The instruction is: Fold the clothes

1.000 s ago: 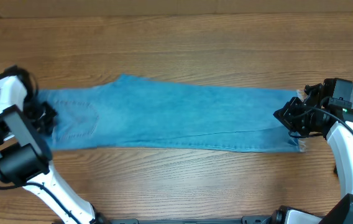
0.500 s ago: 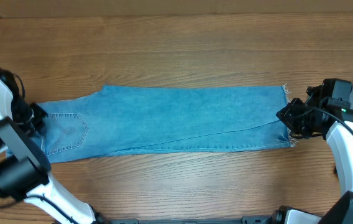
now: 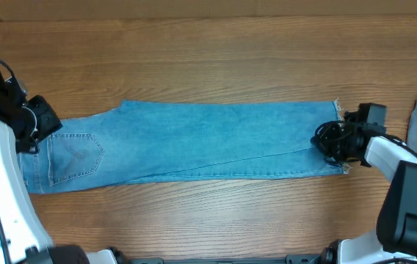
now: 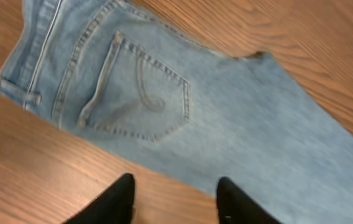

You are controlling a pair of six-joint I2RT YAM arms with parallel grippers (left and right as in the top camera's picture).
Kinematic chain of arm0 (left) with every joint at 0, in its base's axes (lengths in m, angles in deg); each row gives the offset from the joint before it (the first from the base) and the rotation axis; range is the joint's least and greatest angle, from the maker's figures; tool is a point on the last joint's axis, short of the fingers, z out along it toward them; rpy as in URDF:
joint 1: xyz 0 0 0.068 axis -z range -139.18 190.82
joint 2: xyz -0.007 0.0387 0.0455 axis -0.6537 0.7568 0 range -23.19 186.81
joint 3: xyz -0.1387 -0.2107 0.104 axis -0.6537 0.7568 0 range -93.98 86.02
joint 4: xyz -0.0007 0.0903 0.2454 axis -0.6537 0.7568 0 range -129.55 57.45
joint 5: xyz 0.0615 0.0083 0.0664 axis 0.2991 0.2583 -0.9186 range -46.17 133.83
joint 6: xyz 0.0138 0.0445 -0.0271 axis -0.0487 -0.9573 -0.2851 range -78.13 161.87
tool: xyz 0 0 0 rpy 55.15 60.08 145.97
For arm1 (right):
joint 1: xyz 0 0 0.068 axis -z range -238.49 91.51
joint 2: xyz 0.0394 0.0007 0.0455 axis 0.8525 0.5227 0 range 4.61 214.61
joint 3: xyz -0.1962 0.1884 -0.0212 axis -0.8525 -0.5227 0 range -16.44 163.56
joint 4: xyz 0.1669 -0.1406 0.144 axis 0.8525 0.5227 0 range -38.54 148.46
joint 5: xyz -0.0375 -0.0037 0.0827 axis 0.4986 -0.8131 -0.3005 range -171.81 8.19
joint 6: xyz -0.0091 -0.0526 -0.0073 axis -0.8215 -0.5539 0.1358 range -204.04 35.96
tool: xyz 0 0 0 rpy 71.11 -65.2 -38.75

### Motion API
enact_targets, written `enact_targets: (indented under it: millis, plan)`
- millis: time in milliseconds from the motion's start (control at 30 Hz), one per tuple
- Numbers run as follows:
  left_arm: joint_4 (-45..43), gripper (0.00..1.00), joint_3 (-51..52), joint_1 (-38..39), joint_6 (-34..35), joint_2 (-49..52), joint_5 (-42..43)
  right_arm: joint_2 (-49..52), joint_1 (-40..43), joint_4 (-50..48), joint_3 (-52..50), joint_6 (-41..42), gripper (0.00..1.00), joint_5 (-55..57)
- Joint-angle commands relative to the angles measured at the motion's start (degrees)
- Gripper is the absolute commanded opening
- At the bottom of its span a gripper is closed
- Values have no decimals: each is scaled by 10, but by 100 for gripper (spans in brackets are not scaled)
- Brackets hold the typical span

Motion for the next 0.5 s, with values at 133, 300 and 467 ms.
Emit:
enact_targets:
  millis: [133, 300, 467]
  plan:
    - [47, 69, -8, 0, -5, -34, 15, 9, 47, 132, -4, 61, 4, 204]
    - [47, 69, 10, 0, -5, -33, 15, -25, 99, 140, -3, 8, 4, 164]
    - [44, 76, 31, 0, -5, -33, 11, -68, 106, 111, 5, -122, 15, -27]
